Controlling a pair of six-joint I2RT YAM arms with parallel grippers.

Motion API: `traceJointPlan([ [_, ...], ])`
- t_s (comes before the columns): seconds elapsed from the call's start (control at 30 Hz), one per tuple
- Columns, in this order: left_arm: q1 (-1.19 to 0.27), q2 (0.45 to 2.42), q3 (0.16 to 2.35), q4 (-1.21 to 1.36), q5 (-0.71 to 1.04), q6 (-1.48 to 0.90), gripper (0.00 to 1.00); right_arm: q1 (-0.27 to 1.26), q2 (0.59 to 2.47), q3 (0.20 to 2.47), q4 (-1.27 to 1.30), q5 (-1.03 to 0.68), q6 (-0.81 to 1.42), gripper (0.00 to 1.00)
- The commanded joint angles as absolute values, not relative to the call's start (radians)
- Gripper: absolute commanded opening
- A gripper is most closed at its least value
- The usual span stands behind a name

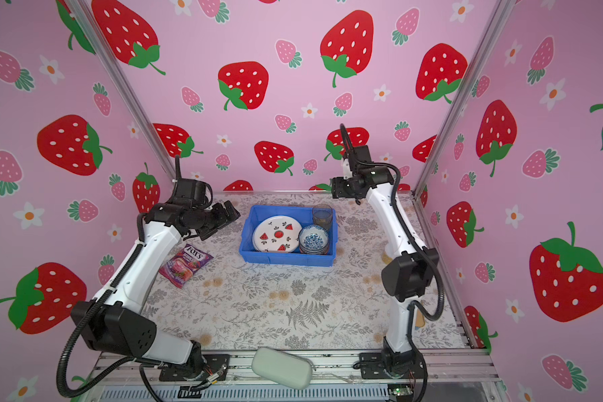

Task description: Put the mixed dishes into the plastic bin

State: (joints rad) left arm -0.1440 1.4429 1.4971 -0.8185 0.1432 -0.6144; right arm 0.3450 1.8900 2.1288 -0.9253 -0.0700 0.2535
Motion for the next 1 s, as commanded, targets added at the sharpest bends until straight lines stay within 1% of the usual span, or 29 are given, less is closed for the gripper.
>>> traceJointPlan([
  [0.0,-0.141,1.343,1.405,-0.674,0.175,-0.542,0.99,0.285,1.775,1.960,-0.826,-0.102,0.246,0.82],
  [0.03,-0.141,1.310,1.359,-0.622,0.187,-0.523,0.99,0.264,1.729,1.890,-0.784,-0.099,0.258,0.99],
  [0.07,-0.140,1.276,1.317,-0.566,0.194,-0.505,0.99,0.246,1.682,1.817,-0.737,-0.103,0.264,0.99],
  [0.2,-0.141,1.148,1.141,-0.390,0.246,-0.365,0.99,0.202,1.522,1.574,-0.585,-0.039,0.294,0.99],
  [0.27,-0.141,1.073,1.037,-0.308,0.230,-0.322,0.99,0.189,1.446,1.447,-0.495,-0.002,0.306,0.99],
  [0.4,-0.140,0.960,0.854,-0.186,0.079,-0.300,0.99,0.176,1.362,1.273,-0.373,0.084,0.302,0.99],
  [0.53,-0.141,0.909,0.716,-0.086,-0.050,-0.161,0.99,0.171,1.362,1.187,-0.313,0.106,0.263,0.99],
  [0.57,-0.141,0.901,0.680,-0.046,-0.091,-0.146,0.99,0.167,1.360,1.154,-0.266,0.084,0.240,0.99],
  [0.63,-0.140,0.893,0.611,0.058,-0.153,-0.101,0.99,0.166,1.341,1.059,-0.134,0.046,0.168,0.99],
  [0.73,-0.134,0.919,0.528,0.199,-0.229,-0.086,0.99,0.163,1.300,0.907,0.072,0.103,0.173,0.99],
  [0.83,-0.106,1.001,0.509,0.249,-0.211,-0.080,0.99,0.160,1.264,0.762,0.266,0.157,0.159,0.99],
  [0.9,-0.105,1.059,0.480,0.330,-0.242,-0.068,0.99,0.159,1.261,0.711,0.344,0.164,0.116,0.99],
  [0.97,-0.099,1.112,0.436,0.446,-0.258,-0.060,0.99,0.158,1.281,0.694,0.366,0.194,0.086,0.99],
])
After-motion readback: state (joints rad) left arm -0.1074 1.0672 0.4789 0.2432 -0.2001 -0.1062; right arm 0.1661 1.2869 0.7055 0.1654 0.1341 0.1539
